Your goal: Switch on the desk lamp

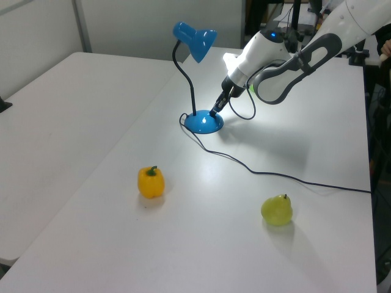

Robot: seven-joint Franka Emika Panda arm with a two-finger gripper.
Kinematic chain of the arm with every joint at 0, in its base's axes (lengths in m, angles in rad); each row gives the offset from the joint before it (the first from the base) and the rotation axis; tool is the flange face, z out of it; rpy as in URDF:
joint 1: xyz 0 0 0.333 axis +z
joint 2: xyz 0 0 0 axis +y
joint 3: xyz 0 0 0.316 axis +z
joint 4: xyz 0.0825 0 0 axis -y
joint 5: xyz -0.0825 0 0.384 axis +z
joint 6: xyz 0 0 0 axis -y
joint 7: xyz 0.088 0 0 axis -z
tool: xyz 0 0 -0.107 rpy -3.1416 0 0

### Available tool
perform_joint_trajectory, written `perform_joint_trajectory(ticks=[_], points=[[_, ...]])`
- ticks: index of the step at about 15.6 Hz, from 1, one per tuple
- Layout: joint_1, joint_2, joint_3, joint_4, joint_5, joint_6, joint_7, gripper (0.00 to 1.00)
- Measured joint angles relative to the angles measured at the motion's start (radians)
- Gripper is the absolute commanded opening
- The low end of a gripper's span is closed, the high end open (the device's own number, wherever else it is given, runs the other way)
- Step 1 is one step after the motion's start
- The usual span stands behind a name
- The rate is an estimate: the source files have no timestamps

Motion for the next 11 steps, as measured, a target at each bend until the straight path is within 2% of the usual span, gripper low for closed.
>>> perform_joint_trajectory(ticks=[8,11], points=[[0.000,0.006,0.000,0.013,-0.002,0.000,0.000,0.00],[0.000,-0.027,0.000,0.005,-0.002,-0.019,0.000,0.00]])
